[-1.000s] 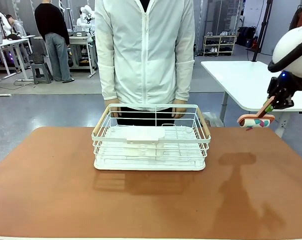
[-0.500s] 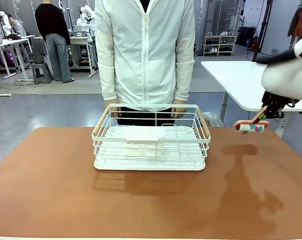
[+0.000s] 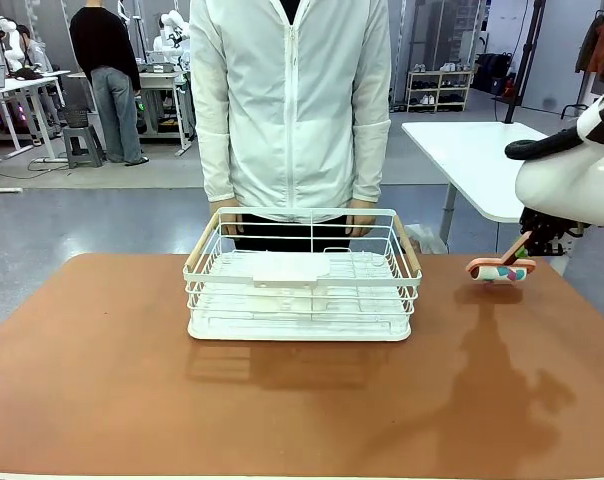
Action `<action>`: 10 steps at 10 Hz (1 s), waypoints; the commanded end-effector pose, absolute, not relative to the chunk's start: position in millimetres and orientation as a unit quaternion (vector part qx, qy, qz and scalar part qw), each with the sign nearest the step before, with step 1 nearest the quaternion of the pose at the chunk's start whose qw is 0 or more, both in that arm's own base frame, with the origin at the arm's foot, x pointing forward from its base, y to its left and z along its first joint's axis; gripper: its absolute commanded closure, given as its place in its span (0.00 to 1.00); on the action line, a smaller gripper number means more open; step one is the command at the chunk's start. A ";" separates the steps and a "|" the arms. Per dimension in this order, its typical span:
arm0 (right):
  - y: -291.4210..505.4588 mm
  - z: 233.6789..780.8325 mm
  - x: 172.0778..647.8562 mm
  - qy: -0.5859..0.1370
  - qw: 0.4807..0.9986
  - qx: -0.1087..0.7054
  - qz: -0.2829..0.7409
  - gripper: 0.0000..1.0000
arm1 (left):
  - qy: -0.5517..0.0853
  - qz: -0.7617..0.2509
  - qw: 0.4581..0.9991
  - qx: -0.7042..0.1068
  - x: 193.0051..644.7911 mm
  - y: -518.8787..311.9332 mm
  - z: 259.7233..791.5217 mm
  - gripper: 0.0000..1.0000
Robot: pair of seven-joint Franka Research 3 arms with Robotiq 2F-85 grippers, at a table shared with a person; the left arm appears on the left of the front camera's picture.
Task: Clean the table.
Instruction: Place the Lint Roller down when the Dish drying rack is positioned in the middle of the table.
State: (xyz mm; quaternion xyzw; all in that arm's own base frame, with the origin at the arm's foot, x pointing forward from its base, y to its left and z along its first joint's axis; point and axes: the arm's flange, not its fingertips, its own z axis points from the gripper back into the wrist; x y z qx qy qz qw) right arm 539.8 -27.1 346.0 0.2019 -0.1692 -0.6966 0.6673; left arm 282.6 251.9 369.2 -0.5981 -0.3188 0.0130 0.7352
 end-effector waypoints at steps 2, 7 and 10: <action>-19.5 344.4 539.9 -0.164 0.659 0.203 -0.705 0.79 | -0.327 0.008 0.728 -0.602 280.8 253.6 369.2 0.00; -20.7 344.4 531.2 -0.155 0.665 0.190 -0.706 0.04 | -0.327 0.008 0.728 -0.602 280.8 253.6 369.2 0.00; -10.4 356.1 508.2 -0.155 0.663 0.154 -0.716 0.00 | -0.327 0.008 0.728 -0.602 280.8 253.6 369.2 0.00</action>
